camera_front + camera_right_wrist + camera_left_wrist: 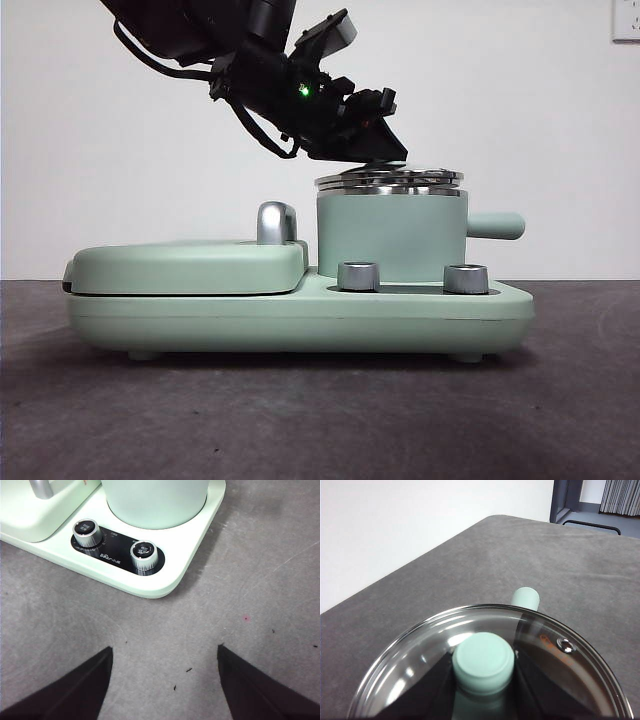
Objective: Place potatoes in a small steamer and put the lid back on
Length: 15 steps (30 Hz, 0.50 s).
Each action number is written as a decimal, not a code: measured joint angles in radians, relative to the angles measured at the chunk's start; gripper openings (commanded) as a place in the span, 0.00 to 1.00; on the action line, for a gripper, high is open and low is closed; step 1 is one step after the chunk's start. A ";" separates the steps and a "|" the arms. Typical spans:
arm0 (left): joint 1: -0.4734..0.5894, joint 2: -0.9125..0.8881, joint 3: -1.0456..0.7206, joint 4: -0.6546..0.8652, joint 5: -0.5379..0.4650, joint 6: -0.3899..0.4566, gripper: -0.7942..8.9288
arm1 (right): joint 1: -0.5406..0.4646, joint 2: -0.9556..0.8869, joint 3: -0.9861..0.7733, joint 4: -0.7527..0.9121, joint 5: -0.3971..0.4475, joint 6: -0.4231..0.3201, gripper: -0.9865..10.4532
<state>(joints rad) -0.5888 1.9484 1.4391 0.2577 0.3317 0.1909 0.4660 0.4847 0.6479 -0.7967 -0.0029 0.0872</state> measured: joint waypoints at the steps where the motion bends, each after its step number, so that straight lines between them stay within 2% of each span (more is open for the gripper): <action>1: 0.000 0.005 0.000 0.002 0.000 0.000 0.10 | 0.000 0.000 0.000 0.000 0.000 0.000 0.37; 15: -0.005 0.011 0.009 -0.033 0.000 0.004 0.10 | 0.000 0.000 0.000 0.000 0.000 0.000 0.37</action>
<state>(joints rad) -0.5941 1.9594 1.4483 0.2249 0.3317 0.1951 0.4660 0.4847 0.6479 -0.7971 -0.0029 0.0872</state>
